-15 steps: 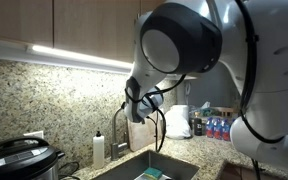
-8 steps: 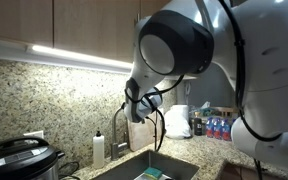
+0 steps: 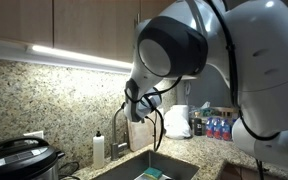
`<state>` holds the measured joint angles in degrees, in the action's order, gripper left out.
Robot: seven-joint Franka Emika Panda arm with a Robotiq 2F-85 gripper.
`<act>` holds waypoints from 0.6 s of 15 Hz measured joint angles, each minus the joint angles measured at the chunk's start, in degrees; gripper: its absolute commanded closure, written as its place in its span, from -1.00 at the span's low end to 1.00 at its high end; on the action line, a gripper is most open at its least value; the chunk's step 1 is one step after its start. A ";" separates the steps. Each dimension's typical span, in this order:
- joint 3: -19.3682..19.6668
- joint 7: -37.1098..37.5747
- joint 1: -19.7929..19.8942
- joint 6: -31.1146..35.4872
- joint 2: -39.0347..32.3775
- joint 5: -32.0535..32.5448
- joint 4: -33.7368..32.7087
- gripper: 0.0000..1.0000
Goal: Turn the faucet to the right
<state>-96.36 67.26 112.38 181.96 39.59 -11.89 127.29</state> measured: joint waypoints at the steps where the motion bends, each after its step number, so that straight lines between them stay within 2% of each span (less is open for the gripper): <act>1: -0.31 0.00 0.47 -0.04 0.00 0.00 -0.35 1.00; 9: -1.88 -0.12 3.31 -4.71 0.00 0.00 -4.37 1.00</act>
<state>-98.23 67.14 115.69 177.24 39.59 -11.89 122.93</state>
